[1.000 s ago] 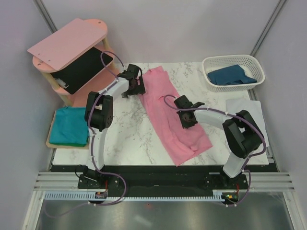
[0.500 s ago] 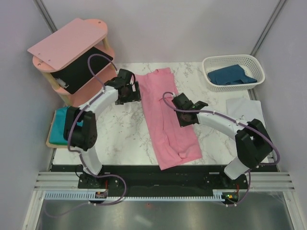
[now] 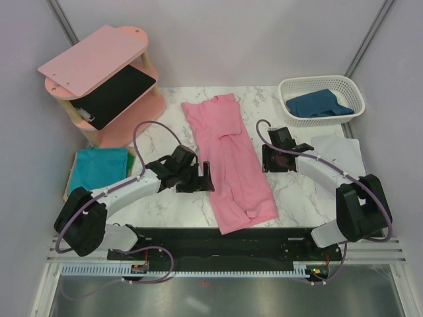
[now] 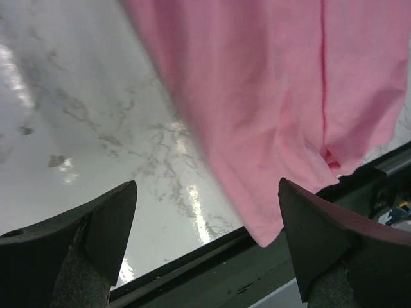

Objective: Fold and stack the t-shirts
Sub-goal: Rotate the tshirt 90 degrees

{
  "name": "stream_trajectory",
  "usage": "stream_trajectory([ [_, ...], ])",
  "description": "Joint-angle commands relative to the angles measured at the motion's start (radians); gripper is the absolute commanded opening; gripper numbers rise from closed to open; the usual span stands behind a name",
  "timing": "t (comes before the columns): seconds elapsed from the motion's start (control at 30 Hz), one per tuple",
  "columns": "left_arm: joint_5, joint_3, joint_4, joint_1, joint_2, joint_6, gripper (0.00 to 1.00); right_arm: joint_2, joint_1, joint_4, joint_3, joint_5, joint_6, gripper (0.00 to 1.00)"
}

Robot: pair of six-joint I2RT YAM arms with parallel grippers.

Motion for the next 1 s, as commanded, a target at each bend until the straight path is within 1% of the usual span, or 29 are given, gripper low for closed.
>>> stream_trajectory([
  [0.0, 0.029, -0.009, 0.119, -0.085, 0.047, -0.137, 0.97, -0.01, 0.003, 0.022, -0.015, -0.055, 0.026, 0.53],
  [0.1, 0.027, -0.045, 0.139, -0.112, 0.07, -0.183, 0.96, -0.013, -0.003, -0.025, -0.028, -0.055, 0.04, 0.53],
  [0.17, 0.015, -0.071, 0.152, -0.12, 0.062, -0.2, 0.96, -0.013, -0.003, -0.039, -0.048, -0.09, 0.049, 0.52],
  [0.27, -0.006, -0.076, 0.138, -0.12, 0.045, -0.197, 0.96, -0.01, -0.003, -0.047, -0.091, -0.139, 0.075, 0.48],
  [0.3, -0.011, -0.075, 0.133, -0.12, 0.039, -0.196, 0.96, -0.005, -0.003, -0.043, -0.102, -0.164, 0.083, 0.43],
  [0.37, -0.028, -0.059, 0.101, -0.119, 0.038, -0.187, 0.96, 0.003, -0.001, -0.026, -0.136, -0.185, 0.09, 0.37],
  [0.4, -0.032, -0.053, 0.095, -0.12, 0.038, -0.185, 0.96, 0.01, -0.003, -0.02, -0.148, -0.19, 0.092, 0.27],
  [0.47, -0.032, -0.046, 0.087, -0.12, 0.03, -0.18, 0.96, 0.019, 0.0, 0.008, -0.177, -0.236, 0.089, 0.12],
  [0.5, -0.031, -0.046, 0.084, -0.12, 0.028, -0.18, 0.96, 0.03, 0.005, 0.019, -0.186, -0.254, 0.09, 0.0],
  [0.6, -0.026, -0.042, 0.075, -0.12, 0.018, -0.177, 0.96, 0.052, 0.052, 0.046, -0.2, -0.276, 0.109, 0.0],
  [0.8, 0.029, -0.026, 0.075, -0.125, -0.013, -0.168, 0.96, 0.121, 0.253, 0.123, -0.168, -0.304, 0.202, 0.0],
  [0.9, 0.044, -0.018, 0.069, -0.126, -0.024, -0.163, 0.96, 0.162, 0.289, 0.134, -0.144, -0.305, 0.216, 0.0],
  [0.97, 0.064, -0.019, 0.067, -0.126, -0.025, -0.165, 0.95, 0.168, 0.29, 0.134, -0.14, -0.307, 0.219, 0.0],
])
